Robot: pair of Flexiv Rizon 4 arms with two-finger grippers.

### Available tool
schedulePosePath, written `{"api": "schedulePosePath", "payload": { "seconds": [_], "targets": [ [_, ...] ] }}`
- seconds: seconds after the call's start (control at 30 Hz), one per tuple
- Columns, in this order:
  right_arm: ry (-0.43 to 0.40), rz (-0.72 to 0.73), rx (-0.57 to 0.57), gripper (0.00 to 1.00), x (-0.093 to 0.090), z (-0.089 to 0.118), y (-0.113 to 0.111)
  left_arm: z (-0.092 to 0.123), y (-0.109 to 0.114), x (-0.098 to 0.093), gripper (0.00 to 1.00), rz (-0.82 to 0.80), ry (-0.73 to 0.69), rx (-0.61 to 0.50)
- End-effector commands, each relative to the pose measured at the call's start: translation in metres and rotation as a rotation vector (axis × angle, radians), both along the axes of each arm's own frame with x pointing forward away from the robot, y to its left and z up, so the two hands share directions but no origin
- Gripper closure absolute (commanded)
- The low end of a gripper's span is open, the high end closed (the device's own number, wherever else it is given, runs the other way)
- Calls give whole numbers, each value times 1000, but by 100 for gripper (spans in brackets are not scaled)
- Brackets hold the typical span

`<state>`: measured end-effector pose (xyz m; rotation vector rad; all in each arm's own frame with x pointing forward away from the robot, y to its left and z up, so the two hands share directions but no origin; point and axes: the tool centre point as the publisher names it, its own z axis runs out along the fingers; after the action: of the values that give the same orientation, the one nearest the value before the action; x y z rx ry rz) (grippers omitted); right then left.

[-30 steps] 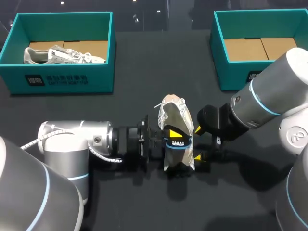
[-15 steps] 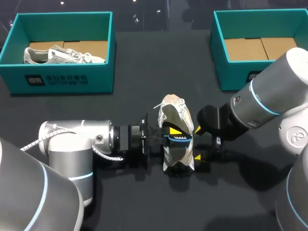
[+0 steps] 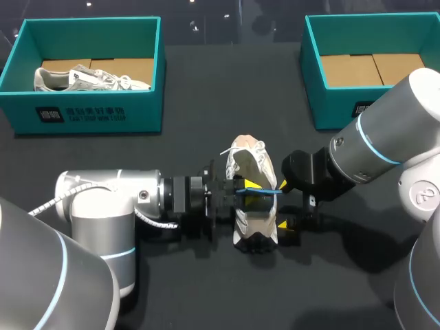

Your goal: Take the shoe out of the shoebox, open the shoe tongue, remove and reinsert the insole, then place the shoe into the shoebox

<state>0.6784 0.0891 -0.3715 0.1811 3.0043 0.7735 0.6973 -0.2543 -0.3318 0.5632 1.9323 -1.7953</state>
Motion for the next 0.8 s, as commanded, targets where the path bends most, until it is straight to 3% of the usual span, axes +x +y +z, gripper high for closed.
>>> {"api": "schedulePosePath", "payload": {
  "seconds": [0.03,0.1,0.67,0.73,0.8],
  "targets": [
    [-2,0,1,0,-1,0,-1,8,1,-7,75,8,4,14],
    [-2,0,1,0,-1,0,-1,10,1,-9,69,7,5,16],
    [-2,0,1,0,-1,0,-1,31,-7,-28,65,-7,3,53],
    [-2,0,1,0,-1,0,-1,31,-8,-30,71,-21,-1,63],
    [-2,0,1,0,-1,0,-1,30,-9,-31,100,-29,-7,75]
  ]
}}
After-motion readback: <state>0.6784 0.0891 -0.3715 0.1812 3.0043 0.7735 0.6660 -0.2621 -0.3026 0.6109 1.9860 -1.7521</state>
